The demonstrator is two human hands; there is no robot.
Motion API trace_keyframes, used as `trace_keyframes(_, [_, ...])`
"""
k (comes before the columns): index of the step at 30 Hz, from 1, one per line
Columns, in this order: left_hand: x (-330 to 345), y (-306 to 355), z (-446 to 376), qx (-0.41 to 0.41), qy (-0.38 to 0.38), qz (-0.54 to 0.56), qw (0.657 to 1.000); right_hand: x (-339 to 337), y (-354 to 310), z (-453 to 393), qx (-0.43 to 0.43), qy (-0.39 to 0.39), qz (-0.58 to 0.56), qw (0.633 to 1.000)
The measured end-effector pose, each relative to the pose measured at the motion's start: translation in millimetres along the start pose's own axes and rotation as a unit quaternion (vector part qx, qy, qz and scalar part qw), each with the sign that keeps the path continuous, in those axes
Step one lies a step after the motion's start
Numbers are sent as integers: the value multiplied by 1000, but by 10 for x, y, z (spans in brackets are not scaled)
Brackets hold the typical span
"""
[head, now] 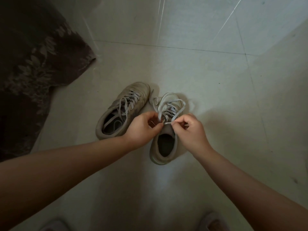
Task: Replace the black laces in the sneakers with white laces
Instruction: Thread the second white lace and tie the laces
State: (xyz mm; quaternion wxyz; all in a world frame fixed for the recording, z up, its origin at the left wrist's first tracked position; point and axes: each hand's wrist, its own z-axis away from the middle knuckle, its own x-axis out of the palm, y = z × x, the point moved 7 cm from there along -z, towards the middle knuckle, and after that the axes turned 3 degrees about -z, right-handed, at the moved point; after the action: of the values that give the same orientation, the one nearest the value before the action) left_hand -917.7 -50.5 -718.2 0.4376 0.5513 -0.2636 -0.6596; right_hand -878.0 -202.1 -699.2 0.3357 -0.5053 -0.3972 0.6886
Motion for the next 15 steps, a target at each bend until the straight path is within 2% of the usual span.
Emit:
trace_keyframes(2, [-8, 41, -3, 35, 10, -46, 998, -62, 66, -43, 44, 8, -64, 997])
trace_keyframes(5, [16, 55, -22, 50, 10, -50, 997, -2, 102, -77, 106, -29, -207, 972])
trace_keyframes(13, [8, 45, -151, 29, -3, -60, 998, 123, -69, -35, 126, -131, -248, 952])
trace_keyframes(15, [22, 42, -142, 36, -20, -62, 997, 118, -102, -48, 145, -131, -287, 938])
